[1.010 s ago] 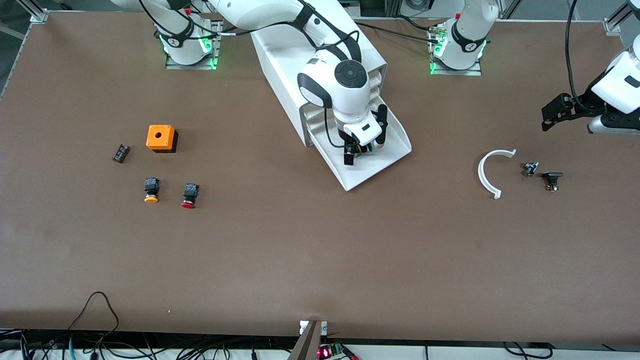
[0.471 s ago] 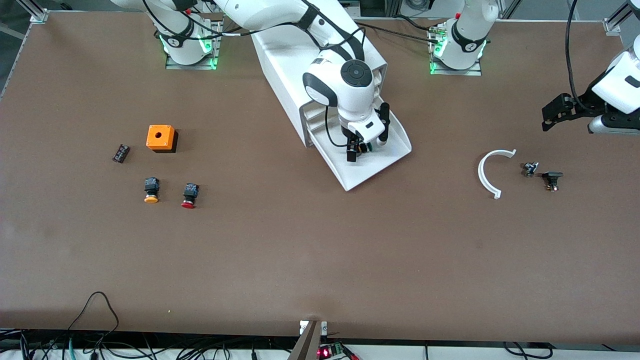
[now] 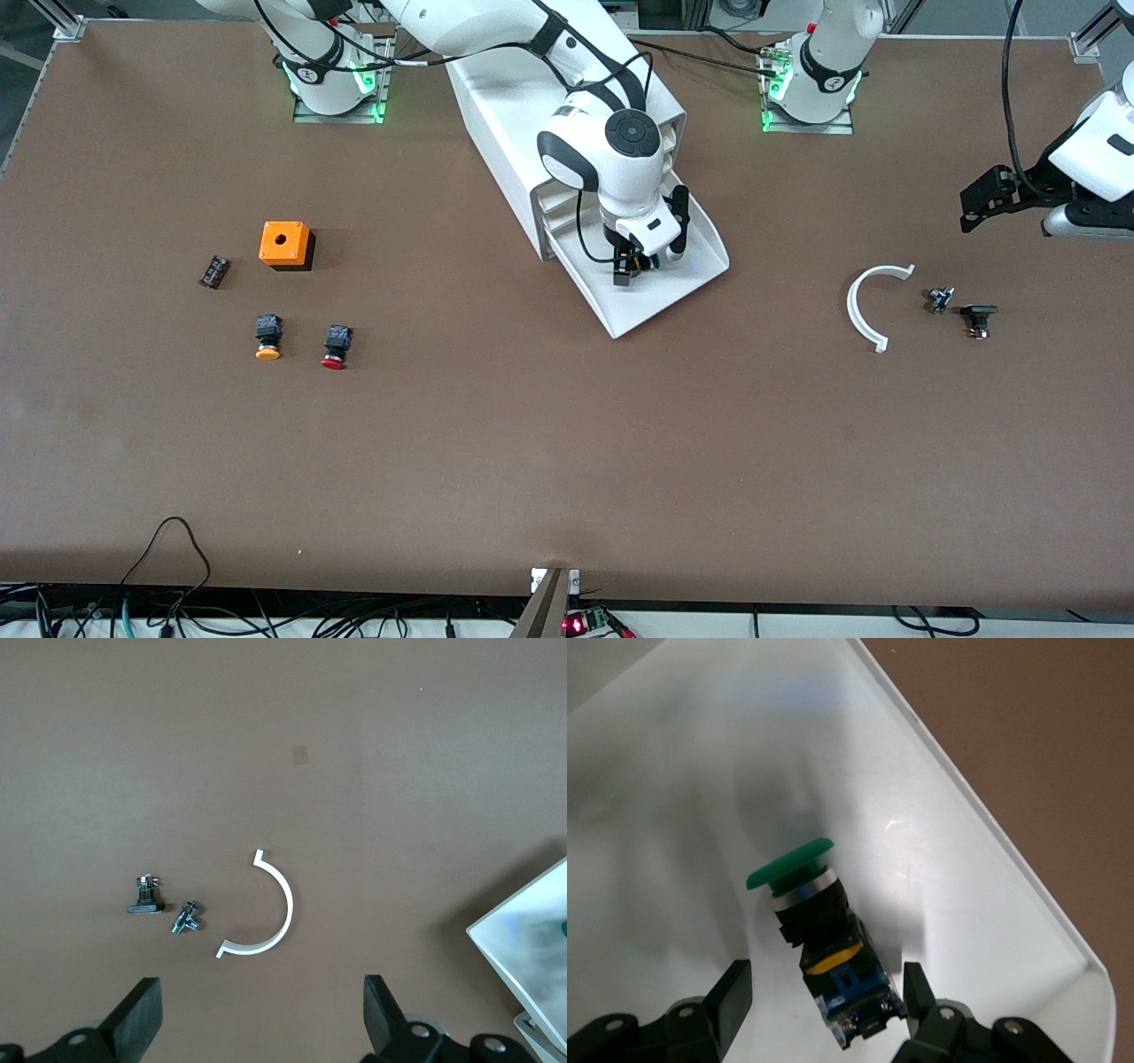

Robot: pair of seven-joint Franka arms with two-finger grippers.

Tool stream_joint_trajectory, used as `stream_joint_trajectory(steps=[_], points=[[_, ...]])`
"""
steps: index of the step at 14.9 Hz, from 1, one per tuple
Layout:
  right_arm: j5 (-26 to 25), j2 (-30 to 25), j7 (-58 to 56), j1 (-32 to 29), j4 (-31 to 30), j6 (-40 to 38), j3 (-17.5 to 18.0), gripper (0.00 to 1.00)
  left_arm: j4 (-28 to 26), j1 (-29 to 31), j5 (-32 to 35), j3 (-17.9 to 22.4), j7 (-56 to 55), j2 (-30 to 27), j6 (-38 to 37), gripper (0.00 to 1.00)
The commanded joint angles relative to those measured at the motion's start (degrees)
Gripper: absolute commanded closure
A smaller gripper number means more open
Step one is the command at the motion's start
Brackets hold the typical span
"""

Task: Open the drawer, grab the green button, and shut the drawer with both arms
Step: 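Lower the right gripper onto the green button and close it, then lift the green button with the right gripper while the left gripper approaches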

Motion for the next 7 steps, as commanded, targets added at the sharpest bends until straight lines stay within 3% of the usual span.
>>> stream_joint_trajectory(steps=[1, 3, 7], points=[[-0.99, 1.45, 1.17, 1.3, 1.86, 0.72, -1.18, 0.45, 0.57, -0.26, 1.69, -0.01, -0.69, 0.04, -0.13, 0.0], [-0.99, 1.36, 1.25, 1.83, 1.95, 1.34, -2.06, 0.57, 0.48, -0.26, 1.69, -0.01, -0.69, 0.04, 0.23, 0.0], [-0.9, 1.36, 1.17, 1.92, 2.65, 1.34, -2.5, 0.71, 0.39, -0.35, 1.6, -0.19, -0.95, 0.39, 0.49, 0.0]])
